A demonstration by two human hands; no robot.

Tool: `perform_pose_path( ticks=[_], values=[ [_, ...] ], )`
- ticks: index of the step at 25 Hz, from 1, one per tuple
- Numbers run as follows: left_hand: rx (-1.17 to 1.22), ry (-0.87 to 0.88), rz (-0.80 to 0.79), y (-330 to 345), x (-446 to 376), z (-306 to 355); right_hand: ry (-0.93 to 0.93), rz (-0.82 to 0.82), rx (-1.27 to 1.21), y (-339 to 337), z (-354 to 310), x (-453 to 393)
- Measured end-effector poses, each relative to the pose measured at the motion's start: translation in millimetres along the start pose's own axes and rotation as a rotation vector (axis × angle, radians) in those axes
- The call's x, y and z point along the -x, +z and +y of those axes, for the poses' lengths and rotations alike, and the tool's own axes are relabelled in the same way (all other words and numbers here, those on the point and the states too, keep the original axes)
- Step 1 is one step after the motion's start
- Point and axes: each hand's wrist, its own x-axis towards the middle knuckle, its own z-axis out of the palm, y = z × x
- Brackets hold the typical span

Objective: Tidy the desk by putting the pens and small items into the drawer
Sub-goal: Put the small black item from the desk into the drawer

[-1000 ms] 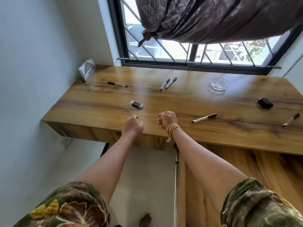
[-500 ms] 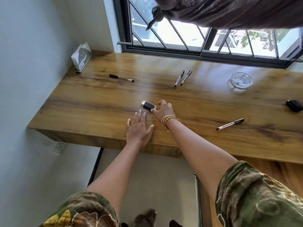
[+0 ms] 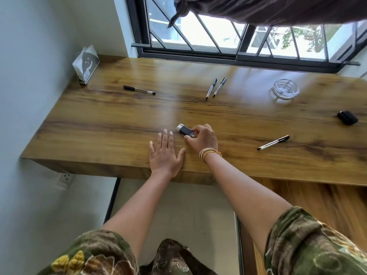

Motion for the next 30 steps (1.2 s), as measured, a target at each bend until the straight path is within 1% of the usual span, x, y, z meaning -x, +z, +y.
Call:
perform_pose_path(
  ticks=[4, 7, 13, 15, 18, 21, 23, 27, 30],
  values=[
    [0.013, 0.014, -0.007, -4.5, 15.5, 19.4, -0.04, 0.075, -0.026, -24.2, 35.7, 26.3],
    [0.047, 0.085, -0.017, -1.3, 34.8, 53.4, -0.031, 0.145, -0.027, -46.9, 67.6, 50.3],
    [0.079, 0.173, -0.061, 4.4, 61.7, 124.4, -0.002, 0.196, -0.048, -91.6, 134.1, 99.1],
    [0.09, 0.193, -0.12, 8.4, 69.7, 145.2, 0.002, 0.204, -0.062, -104.9, 154.8, 116.3],
    [0.086, 0.194, -0.263, 19.9, 82.5, 175.1, 0.008, 0.217, -0.07, -121.5, 186.3, 142.8],
    [-0.013, 0.22, -0.298, 29.9, 91.9, 190.0, 0.031, 0.228, -0.055, -128.3, 215.1, 165.4],
    [-0.058, 0.221, -0.297, 32.7, 93.9, 191.9, 0.069, 0.223, -0.05, -125.8, 230.9, 175.1],
    [-0.095, 0.199, -0.359, 35.8, 90.7, 193.3, 0.188, 0.198, -0.044, -101.6, 247.3, 179.1],
    [-0.101, 0.186, -0.396, 34.8, 89.2, 196.1, 0.37, 0.155, -0.086, -77.6, 246.4, 173.9]
  ],
)
